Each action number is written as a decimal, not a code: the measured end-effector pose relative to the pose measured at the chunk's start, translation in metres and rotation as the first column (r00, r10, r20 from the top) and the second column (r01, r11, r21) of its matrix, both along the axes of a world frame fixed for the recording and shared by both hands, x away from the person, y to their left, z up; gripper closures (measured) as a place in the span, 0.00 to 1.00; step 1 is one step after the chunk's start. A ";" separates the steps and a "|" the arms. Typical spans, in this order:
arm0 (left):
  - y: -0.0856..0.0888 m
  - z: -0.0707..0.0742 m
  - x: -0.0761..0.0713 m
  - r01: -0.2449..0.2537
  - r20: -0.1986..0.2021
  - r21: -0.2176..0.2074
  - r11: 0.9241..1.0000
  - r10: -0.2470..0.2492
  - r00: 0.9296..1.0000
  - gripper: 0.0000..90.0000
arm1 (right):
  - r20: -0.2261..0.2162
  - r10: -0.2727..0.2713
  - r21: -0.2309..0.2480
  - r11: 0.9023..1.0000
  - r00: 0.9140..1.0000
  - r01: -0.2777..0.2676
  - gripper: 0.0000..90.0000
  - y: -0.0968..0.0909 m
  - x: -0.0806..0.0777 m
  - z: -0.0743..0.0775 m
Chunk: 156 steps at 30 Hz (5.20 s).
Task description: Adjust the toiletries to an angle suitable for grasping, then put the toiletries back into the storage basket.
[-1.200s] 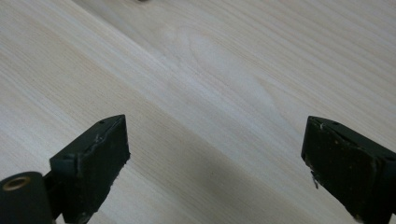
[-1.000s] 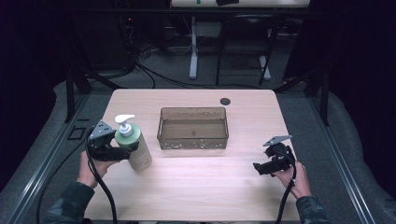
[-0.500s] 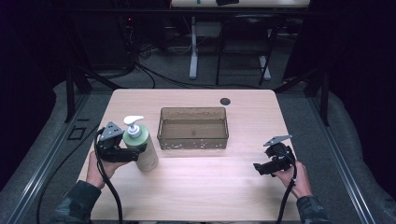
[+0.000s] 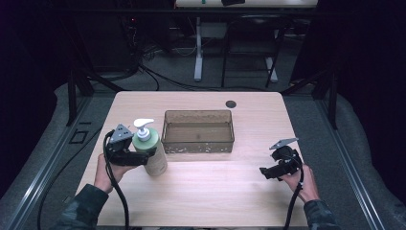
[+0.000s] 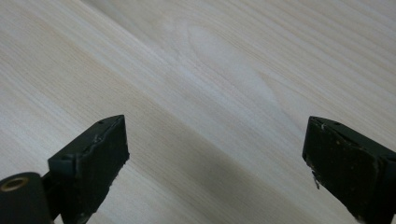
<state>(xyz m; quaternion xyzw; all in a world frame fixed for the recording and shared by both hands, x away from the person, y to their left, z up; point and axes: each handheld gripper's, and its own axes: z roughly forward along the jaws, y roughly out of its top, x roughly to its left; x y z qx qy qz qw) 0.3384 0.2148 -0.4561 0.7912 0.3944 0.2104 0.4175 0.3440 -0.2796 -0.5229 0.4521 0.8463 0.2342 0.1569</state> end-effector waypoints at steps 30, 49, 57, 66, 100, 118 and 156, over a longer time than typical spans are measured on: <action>-0.035 0.003 0.008 0.048 -0.030 0.006 0.999 -0.047 0.998 0.13 | 0.003 -0.007 -0.037 0.999 1.000 0.007 0.08 -0.001 -0.003 0.000; -0.036 0.013 0.008 0.126 -0.040 0.045 0.991 -0.124 0.991 0.05 | -0.004 0.002 -0.033 0.999 1.000 -0.002 0.08 -0.001 -0.002 -0.001; -0.029 0.021 0.009 0.175 -0.054 0.049 0.983 -0.172 0.984 0.03 | -0.005 0.005 -0.040 0.999 1.000 -0.005 0.08 0.000 -0.003 0.000; -0.023 0.030 0.009 0.192 -0.064 0.058 0.980 -0.188 0.980 0.03 | -0.011 0.007 -0.044 0.999 1.000 -0.007 0.08 0.001 -0.003 0.000; -0.021 0.080 0.031 0.283 -0.089 0.077 0.956 -0.276 0.957 0.03 | -0.040 0.021 -0.049 0.999 0.999 -0.023 0.00 -0.001 0.000 -0.005; -0.029 0.102 0.042 0.356 -0.171 0.162 0.920 -0.329 0.929 0.08 | -0.018 0.047 -0.043 0.998 0.999 -0.048 0.00 -0.004 -0.001 -0.003; -0.063 0.122 0.060 0.468 -0.328 0.324 0.822 -0.367 0.871 0.62 | -0.030 0.074 -0.054 0.996 0.997 -0.076 0.00 -0.003 -0.001 -0.002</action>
